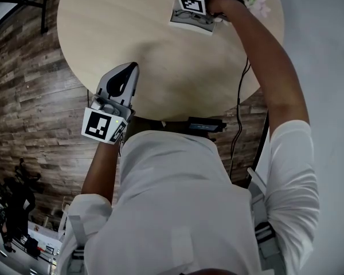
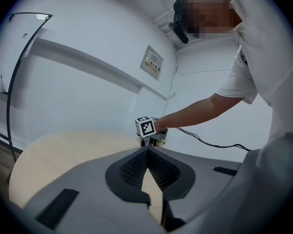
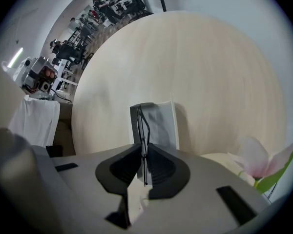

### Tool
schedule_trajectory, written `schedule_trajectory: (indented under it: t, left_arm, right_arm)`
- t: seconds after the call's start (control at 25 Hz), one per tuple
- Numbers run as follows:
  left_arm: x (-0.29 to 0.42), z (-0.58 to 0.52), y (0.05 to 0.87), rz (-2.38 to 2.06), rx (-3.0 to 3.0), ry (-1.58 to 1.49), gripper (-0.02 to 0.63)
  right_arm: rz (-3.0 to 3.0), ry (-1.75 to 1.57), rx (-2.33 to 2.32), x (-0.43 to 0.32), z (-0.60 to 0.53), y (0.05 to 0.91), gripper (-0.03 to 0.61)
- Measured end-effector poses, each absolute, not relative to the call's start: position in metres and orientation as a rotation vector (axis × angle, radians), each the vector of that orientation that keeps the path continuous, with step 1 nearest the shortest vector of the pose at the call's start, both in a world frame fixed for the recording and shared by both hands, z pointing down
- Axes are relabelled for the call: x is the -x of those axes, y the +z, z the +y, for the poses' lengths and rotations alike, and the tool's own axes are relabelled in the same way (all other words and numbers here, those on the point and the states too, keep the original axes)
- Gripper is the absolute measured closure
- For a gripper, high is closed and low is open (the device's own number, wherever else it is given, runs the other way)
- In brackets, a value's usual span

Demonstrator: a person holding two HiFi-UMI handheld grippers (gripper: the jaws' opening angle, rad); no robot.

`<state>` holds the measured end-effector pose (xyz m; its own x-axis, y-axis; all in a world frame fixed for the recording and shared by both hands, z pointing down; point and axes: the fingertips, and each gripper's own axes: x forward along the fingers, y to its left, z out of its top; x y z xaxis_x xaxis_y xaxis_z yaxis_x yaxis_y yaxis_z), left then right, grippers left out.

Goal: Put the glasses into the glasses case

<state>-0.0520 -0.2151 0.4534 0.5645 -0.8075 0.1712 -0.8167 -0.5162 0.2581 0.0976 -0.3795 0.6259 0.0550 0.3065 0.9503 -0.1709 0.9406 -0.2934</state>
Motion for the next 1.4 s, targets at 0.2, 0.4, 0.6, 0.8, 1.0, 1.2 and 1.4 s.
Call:
schedule_trajectory:
  t: [0.2,0.4,0.6,0.8,1.0,1.2,1.4]
  left_arm:
    - [0.055,-0.212,0.459,-1.339,-2.473,0.050,0.601]
    - [0.059,-0.213,0.458,-1.343,-2.459,0.045,0.601]
    - [0.060,-0.212,0.459,-1.342,-2.450,0.045,0.601]
    - [0.060,-0.210,0.465,-1.337,-2.438,0.050,0.601]
    - [0.061,-0.209,0.467,-1.340,-2.422,0.057,0.601]
    - [0.060,-0.210,0.469,-1.332,-2.426,0.059,0.601]
    - [0.059,-0.211,0.472,-1.329,-2.426,0.063,0.601]
  right_arm:
    - [-1.483,0.407,0.120,-0.094,-0.380,0.632,0.528]
    - [-1.468,0.423,0.137,-0.094,-0.376,0.639,0.528]
    - [-1.454,0.429,0.160,-0.096,-0.372,0.642,0.528]
    - [-1.449,0.440,0.179,-0.095,-0.372,0.647,0.528]
    - [-1.460,0.450,0.166,-0.095,-0.374,0.648,0.524]
    - [-1.477,0.432,0.142,-0.095,-0.378,0.651,0.508]
    - [-1.489,0.426,0.112,-0.097,-0.383,0.653,0.500]
